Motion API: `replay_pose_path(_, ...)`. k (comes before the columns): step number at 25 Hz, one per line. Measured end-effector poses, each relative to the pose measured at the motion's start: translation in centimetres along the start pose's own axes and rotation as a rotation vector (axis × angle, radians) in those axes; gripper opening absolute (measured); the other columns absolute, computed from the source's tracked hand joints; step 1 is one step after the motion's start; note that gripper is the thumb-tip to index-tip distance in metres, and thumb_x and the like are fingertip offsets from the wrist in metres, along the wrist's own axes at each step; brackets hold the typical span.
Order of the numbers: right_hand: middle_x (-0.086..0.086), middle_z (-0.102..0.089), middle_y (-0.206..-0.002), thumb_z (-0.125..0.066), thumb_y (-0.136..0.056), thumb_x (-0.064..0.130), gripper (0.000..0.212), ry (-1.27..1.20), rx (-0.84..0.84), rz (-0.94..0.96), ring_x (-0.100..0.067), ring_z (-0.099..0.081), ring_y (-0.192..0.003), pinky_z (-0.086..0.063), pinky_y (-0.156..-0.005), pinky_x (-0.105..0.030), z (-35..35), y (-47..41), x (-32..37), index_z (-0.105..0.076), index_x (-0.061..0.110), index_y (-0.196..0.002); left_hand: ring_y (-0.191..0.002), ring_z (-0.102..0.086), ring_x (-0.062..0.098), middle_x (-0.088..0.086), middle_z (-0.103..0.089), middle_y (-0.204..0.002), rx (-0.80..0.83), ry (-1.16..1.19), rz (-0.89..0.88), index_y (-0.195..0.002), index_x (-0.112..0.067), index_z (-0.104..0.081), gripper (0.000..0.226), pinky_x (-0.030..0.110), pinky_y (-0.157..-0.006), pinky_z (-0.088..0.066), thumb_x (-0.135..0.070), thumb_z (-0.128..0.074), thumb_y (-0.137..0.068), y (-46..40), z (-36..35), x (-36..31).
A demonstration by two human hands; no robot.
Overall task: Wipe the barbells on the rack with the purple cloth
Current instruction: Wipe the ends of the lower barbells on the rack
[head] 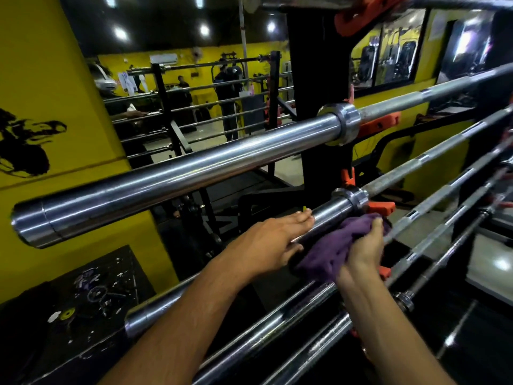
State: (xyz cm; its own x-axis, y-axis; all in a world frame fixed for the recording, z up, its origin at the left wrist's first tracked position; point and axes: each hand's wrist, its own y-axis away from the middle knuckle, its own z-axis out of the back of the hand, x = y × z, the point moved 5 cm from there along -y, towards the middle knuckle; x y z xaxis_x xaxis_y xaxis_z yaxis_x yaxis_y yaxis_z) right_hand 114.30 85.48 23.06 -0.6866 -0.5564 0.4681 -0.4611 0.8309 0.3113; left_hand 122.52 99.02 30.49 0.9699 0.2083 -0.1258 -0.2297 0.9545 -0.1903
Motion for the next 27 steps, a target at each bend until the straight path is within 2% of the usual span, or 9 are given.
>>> replay_pose_path(2, 0.002, -0.062, -0.077, -0.037, -0.107, 0.042, 0.042, 0.034, -0.076, 0.005, -0.006, -0.068, -0.069, -0.055, -0.070, -0.016, -2.0, -1.2, -0.9, -0.054, 0.019, -0.077, -0.148, -0.023, 0.002, -0.014, -0.021, -0.163, -0.002, 0.001, -0.004, -0.156, -0.027, -0.030, 0.065, 0.030, -0.119, -0.029, -0.020, -0.060, -0.099, 0.0, 0.1, -0.2)
replay_pose_path(5, -0.015, -0.068, -0.105, -0.027, -0.101, 0.058, 0.051, 0.185, -0.033, -0.206, -0.031, -0.063, -0.091, -0.047, -0.102, -0.037, -2.3, -1.8, -3.9, -0.062, 0.021, -0.099, -0.148, -0.021, 0.001, -0.015, -0.020, -0.163, 0.018, 0.002, 0.001, -0.156, -0.028, -0.029, 0.064, 0.029, -0.120, -0.026, -0.021, -0.059, -0.100, -0.1, 0.0, -0.1)
replay_pose_path(8, -0.015, -0.071, -0.087, -0.028, -0.091, 0.037, 0.040, 0.194, 0.132, -0.310, -0.034, -0.064, -0.081, -0.054, -0.075, -0.034, -3.0, -0.4, -4.2, -0.060, 0.014, -0.096, -0.148, -0.022, 0.002, -0.014, -0.021, -0.162, 0.014, 0.059, 0.025, -0.155, -0.028, -0.031, 0.062, 0.031, -0.121, -0.024, -0.024, -0.059, -0.100, -0.2, 0.1, 0.4)
replay_pose_path(10, -0.011, -0.070, -0.081, -0.030, -0.093, 0.037, 0.040, 0.177, 0.094, -0.305, -0.033, -0.062, -0.092, -0.041, -0.089, -0.035, -3.0, 0.2, -3.3, -0.063, 0.014, -0.092, -0.148, -0.023, 0.003, -0.014, -0.022, -0.162, 0.013, 0.076, 0.037, -0.155, -0.028, -0.031, 0.062, 0.032, -0.121, -0.025, -0.024, -0.059, -0.100, -0.2, 0.0, 0.6)
replay_pose_path(13, 0.002, -0.063, -0.082, -0.035, -0.104, 0.054, 0.057, 0.137, -0.088, -0.074, -0.016, -0.070, -0.088, -0.048, -0.078, -0.024, -0.2, -0.8, -2.3, -0.069, 0.020, -0.073, -0.148, -0.023, 0.002, -0.015, -0.022, -0.162, 0.012, 0.093, 0.040, -0.155, -0.028, -0.031, 0.062, 0.032, -0.121, -0.025, -0.025, -0.059, -0.100, -0.1, -0.1, 0.7)
replay_pose_path(16, -0.001, -0.066, -0.092, -0.040, -0.102, 0.057, 0.043, 0.186, -0.100, 0.129, -0.016, -0.069, -0.083, -0.057, -0.084, -0.031, 0.6, -1.2, -1.0, -0.062, 0.020, -0.097, -0.148, -0.024, 0.003, -0.016, -0.021, -0.162, 0.013, 0.067, 0.039, -0.155, -0.029, -0.030, 0.062, 0.031, -0.121, -0.025, -0.027, -0.058, -0.101, -0.2, 0.1, 0.8)
replay_pose_path(19, 0.000, -0.072, -0.084, -0.037, -0.103, 0.057, 0.047, 0.203, -0.074, 0.014, -0.009, -0.071, -0.064, -0.054, -0.059, -0.017, -0.4, -2.8, -1.7, -0.062, 0.018, -0.094, -0.147, -0.023, 0.001, -0.017, -0.021, -0.162, 0.010, 0.055, 0.020, -0.155, -0.029, -0.031, 0.062, 0.027, -0.121, -0.024, -0.025, -0.059, -0.100, -0.1, -0.1, 0.6)
replay_pose_path(23, -0.020, -0.067, -0.118, -0.033, -0.097, 0.067, 0.068, 0.227, 0.042, -0.199, -0.035, -0.060, -0.110, -0.042, -0.100, -0.039, 0.4, -4.0, -3.2, -0.063, 0.010, -0.119, -0.146, -0.022, -0.003, -0.020, -0.020, -0.161, 0.016, 0.079, 0.029, -0.155, -0.032, -0.031, 0.062, 0.026, -0.121, -0.024, -0.026, -0.059, -0.100, -0.1, 0.1, 0.7)
replay_pose_path(27, -0.005, -0.068, -0.084, -0.050, -0.099, 0.052, 0.046, 0.454, 0.103, -0.044, -0.020, -0.063, -0.081, -0.053, -0.065, -0.023, 3.1, -0.8, 0.5, -0.067, 0.009, -0.100, -0.146, -0.024, 0.001, -0.016, -0.023, -0.162, 0.028, 0.072, 0.039, -0.155, -0.028, -0.032, 0.056, 0.019, -0.119, -0.018, -0.029, -0.053, -0.103, 0.1, 0.5, 0.7)
